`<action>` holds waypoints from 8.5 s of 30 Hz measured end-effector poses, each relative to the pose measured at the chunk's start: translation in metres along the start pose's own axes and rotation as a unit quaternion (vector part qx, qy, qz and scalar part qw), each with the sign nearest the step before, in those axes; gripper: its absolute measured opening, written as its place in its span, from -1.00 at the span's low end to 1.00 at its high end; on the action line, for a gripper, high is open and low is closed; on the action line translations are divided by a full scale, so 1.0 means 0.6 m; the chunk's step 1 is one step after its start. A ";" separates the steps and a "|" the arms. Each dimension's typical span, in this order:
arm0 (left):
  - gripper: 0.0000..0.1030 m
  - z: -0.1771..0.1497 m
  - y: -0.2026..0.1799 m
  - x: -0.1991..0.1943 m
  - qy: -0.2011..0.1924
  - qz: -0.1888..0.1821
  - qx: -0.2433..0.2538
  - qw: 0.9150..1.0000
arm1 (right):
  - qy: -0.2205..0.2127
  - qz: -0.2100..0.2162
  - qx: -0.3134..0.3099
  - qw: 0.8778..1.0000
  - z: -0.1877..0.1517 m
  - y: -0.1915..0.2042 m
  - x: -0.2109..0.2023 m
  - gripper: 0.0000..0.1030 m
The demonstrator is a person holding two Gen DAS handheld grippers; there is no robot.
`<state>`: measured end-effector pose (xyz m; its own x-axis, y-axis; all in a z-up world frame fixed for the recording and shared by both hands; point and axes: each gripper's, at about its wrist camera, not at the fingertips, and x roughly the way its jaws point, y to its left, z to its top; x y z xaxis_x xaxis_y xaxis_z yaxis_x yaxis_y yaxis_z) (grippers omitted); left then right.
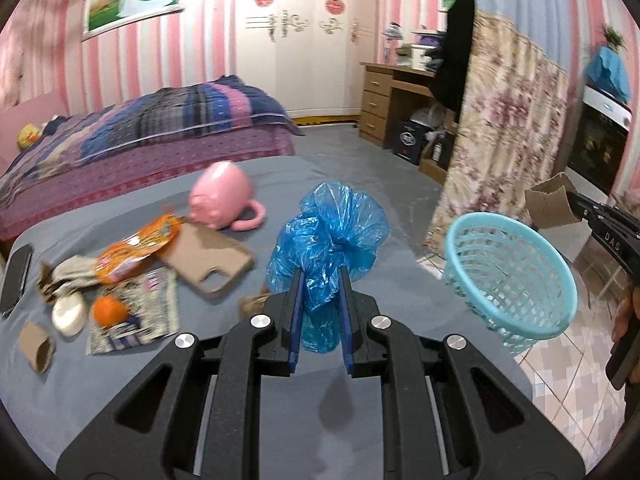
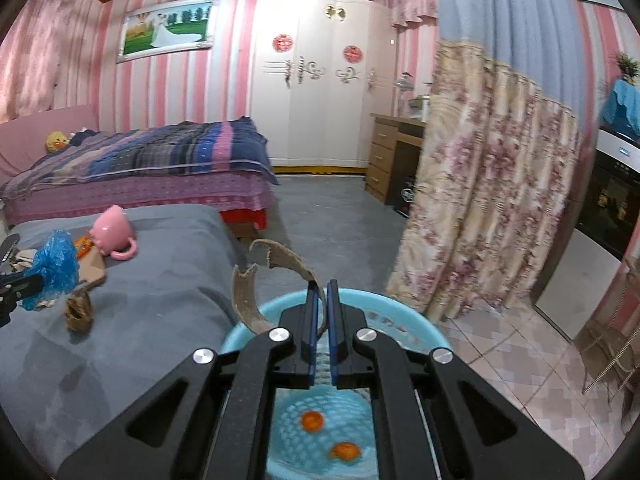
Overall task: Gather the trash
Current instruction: 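Carry the blue bag and cardboard piece over the basket and open both tools, then move both open tools back over the bed, then grasp the crumpled brown paper bag with the right tool while the left tool grasps the cardboard tube, then carry the paper bag and cardboard tube over the light-blue basket and open both tools, then move both open tools back over the bed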
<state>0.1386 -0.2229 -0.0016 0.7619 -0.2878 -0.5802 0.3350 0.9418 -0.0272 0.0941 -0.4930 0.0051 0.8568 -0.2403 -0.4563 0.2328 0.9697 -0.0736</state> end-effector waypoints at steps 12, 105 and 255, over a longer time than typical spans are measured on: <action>-0.72 0.023 -0.139 0.074 0.009 -0.074 0.048 0.996 | 0.018 -0.042 0.032 0.998 -0.037 -0.095 0.015 -0.91; 0.89 -0.183 0.511 -0.086 0.045 0.227 -0.159 0.960 | 0.098 0.103 -0.044 0.989 -0.052 0.478 0.091 0.81; 0.88 0.033 -0.032 0.037 -0.046 0.031 0.033 0.998 | 0.049 -0.046 0.049 0.997 -0.048 -0.047 0.091 0.71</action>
<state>0.1602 -0.2506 0.0024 0.8286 -0.2471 -0.5023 0.3193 0.9456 0.0616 0.1212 -0.5321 -0.0430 0.7815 -0.3180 -0.5368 0.3562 0.9338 -0.0348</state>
